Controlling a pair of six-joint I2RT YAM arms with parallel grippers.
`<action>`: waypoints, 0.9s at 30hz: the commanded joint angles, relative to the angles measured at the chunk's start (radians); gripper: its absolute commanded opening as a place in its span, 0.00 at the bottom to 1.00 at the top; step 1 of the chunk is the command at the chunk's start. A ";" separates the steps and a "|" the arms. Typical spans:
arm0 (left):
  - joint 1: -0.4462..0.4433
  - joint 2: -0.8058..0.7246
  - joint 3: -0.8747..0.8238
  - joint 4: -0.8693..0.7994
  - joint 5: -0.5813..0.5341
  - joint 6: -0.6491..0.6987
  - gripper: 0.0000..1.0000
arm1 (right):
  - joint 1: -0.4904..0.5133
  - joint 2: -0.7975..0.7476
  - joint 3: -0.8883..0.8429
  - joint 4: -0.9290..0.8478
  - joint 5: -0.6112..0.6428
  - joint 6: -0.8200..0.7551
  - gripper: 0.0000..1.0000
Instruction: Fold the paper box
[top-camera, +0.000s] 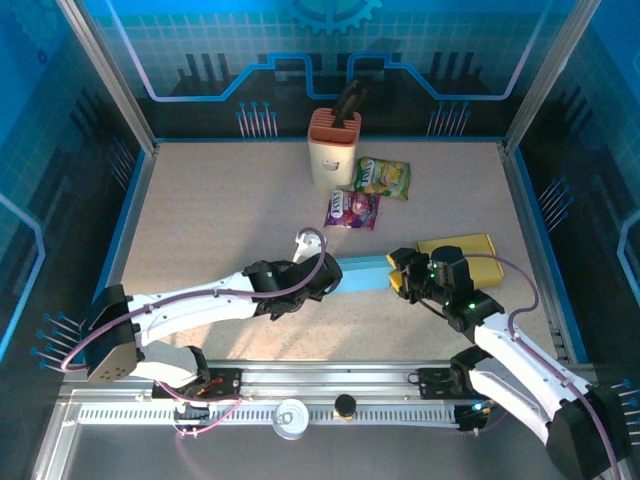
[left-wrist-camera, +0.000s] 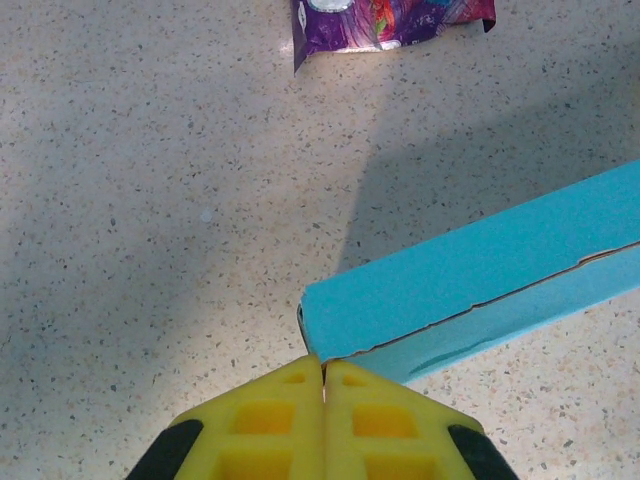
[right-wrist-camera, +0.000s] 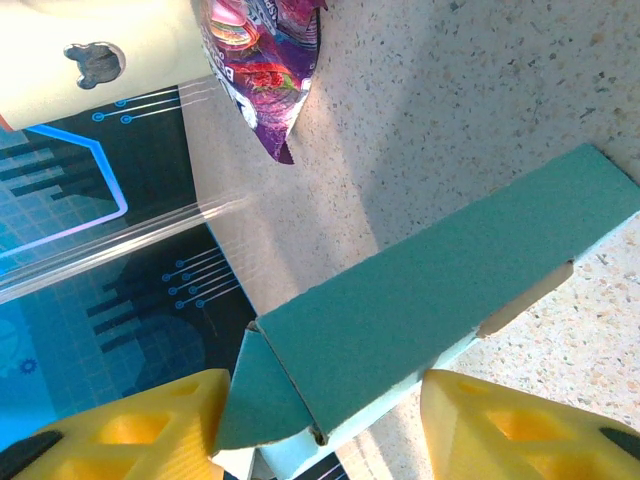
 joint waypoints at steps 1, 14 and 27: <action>-0.004 -0.011 -0.010 0.032 -0.017 0.005 0.00 | -0.013 -0.002 0.008 -0.023 -0.005 -0.020 0.52; 0.035 -0.052 -0.104 0.129 0.058 -0.052 0.00 | -0.014 0.013 0.006 -0.010 -0.011 -0.020 0.52; 0.098 -0.075 -0.231 0.285 0.238 -0.155 0.00 | -0.013 0.028 0.000 0.003 -0.017 -0.023 0.52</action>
